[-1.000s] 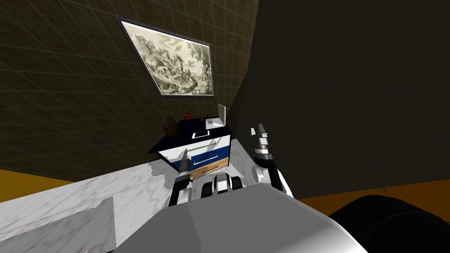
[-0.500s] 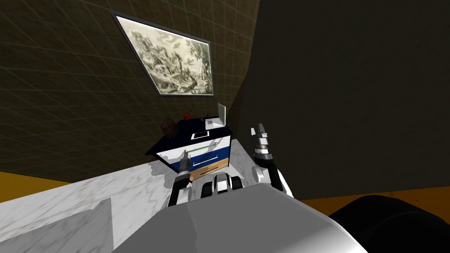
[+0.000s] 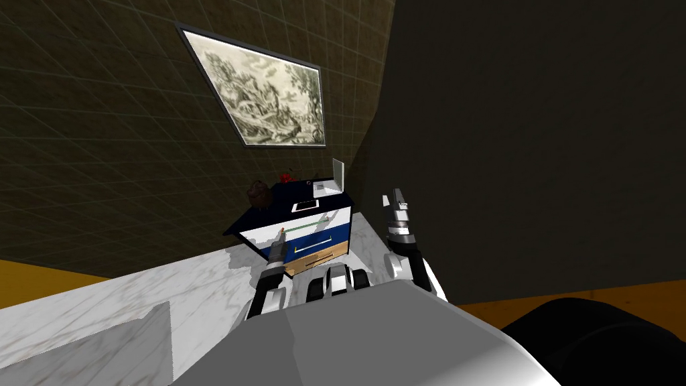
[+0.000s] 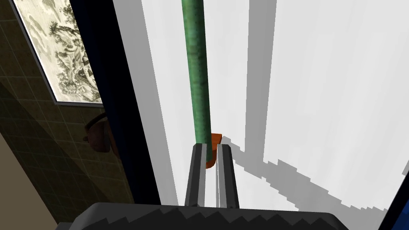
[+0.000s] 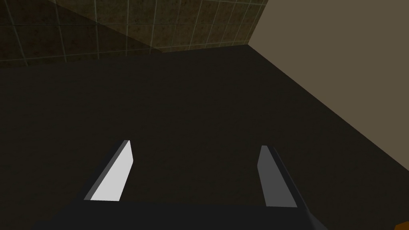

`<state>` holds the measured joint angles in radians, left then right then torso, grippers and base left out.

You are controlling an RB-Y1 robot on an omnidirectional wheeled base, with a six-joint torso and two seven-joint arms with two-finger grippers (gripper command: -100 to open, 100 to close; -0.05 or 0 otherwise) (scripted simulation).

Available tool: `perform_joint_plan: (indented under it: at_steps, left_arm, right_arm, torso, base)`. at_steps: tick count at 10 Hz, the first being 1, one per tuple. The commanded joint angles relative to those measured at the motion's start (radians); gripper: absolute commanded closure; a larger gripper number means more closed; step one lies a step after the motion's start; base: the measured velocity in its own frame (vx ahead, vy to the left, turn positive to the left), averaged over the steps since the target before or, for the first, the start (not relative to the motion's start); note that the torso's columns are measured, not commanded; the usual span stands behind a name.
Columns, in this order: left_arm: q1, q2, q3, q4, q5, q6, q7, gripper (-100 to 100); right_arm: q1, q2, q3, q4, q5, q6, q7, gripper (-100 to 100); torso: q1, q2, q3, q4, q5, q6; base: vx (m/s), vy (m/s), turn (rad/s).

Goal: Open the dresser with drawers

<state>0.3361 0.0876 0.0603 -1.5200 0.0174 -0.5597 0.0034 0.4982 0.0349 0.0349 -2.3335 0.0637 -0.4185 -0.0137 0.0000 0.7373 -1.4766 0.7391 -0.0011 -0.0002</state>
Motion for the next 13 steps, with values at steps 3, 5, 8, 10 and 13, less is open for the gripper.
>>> perform_joint_plan:
  at_steps: [3,5,8,10,13]
  left_arm:
    - [-0.003,0.013,0.004,-0.041,0.009,0.048,0.004,-100]
    - [-0.002,-0.015,0.004,-0.045,0.009,0.050,0.004,-100]
    - [-0.002,-0.084,0.004,-0.050,0.010,0.053,0.004,-100]
    - [-0.001,-0.072,0.007,-0.077,0.012,0.079,0.005,-100]
    - [-0.001,-0.074,0.004,-0.049,0.010,0.051,0.005,100]
  right_arm:
    - [0.000,0.000,0.000,0.000,0.000,0.000,0.000,0]
    - [0.000,0.000,0.000,0.000,0.000,0.000,0.000,0]
    - [0.000,0.000,0.000,0.000,0.000,0.000,0.000,0]
    - [0.000,0.000,0.000,0.000,0.000,0.000,0.000,0]
    - [0.000,0.000,0.000,0.000,0.000,0.000,0.000,0]
  torso:
    - [-0.002,0.001,0.001,-0.001,0.001,0.000]
    - [-0.001,0.000,0.000,-0.001,0.001,0.000]
    - [0.002,0.001,0.001,-0.001,0.002,0.000]
    - [0.000,0.001,0.001,-0.001,0.001,0.000]
    - [0.000,0.001,0.000,-0.001,0.001,0.000]
  base:
    - [0.003,-0.038,0.013]
    - [0.006,-0.040,0.002]
    - [0.001,-0.002,0.000]
    - [0.026,0.002,-0.006]
    - [0.024,0.008,0.001]
